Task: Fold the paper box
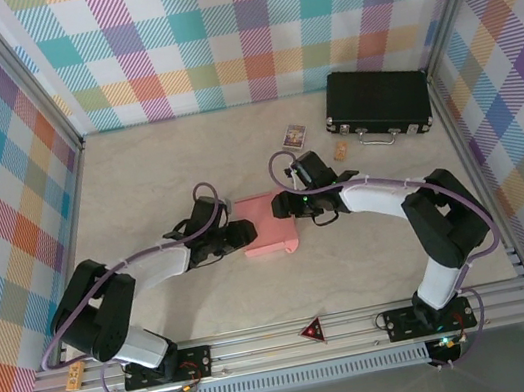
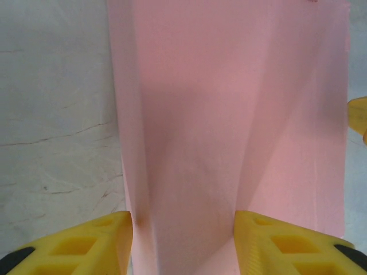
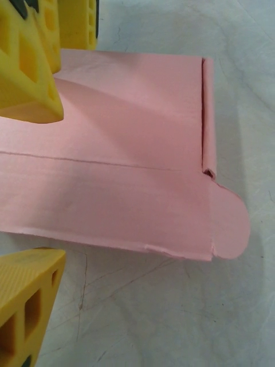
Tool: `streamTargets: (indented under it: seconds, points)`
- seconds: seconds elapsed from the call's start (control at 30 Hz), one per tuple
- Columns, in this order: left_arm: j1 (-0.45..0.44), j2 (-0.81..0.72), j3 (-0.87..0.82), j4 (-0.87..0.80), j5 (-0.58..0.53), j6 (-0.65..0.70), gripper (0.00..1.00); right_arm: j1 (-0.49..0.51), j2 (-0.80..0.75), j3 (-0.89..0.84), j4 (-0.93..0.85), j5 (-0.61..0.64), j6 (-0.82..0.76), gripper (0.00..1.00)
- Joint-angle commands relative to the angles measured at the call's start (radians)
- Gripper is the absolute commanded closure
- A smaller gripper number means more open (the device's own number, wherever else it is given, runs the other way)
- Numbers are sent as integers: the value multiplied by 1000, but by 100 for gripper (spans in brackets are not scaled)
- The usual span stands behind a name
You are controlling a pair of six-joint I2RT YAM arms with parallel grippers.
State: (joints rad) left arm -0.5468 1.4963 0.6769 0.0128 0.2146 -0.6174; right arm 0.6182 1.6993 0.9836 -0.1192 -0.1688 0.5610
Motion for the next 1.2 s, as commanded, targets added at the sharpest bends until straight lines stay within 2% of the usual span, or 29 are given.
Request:
streamTargets:
  seconds: [0.0,0.17,0.23,0.43,0.6,0.83,1.17]
  points:
    - [-2,-34,-3,-20,-86,-22,50,-7,-9,2,-26,14,-25,40]
    - [2,-37,32,-65,-109,48,50,-39,-29,-37,5,-45,-41,37]
    - [6,-29,44,-70,-106,74,49,-57,-28,-60,53,-126,-45,36]
    - [18,-15,57,-69,-104,99,53,-79,2,-93,152,-274,-39,36]
    - [18,-17,62,-56,-82,111,54,-84,41,-96,218,-346,-15,37]
    - [19,-18,65,-36,-56,123,55,-84,77,-89,232,-327,11,38]
    - [19,11,61,4,-42,113,57,-86,107,-88,260,-383,22,38]
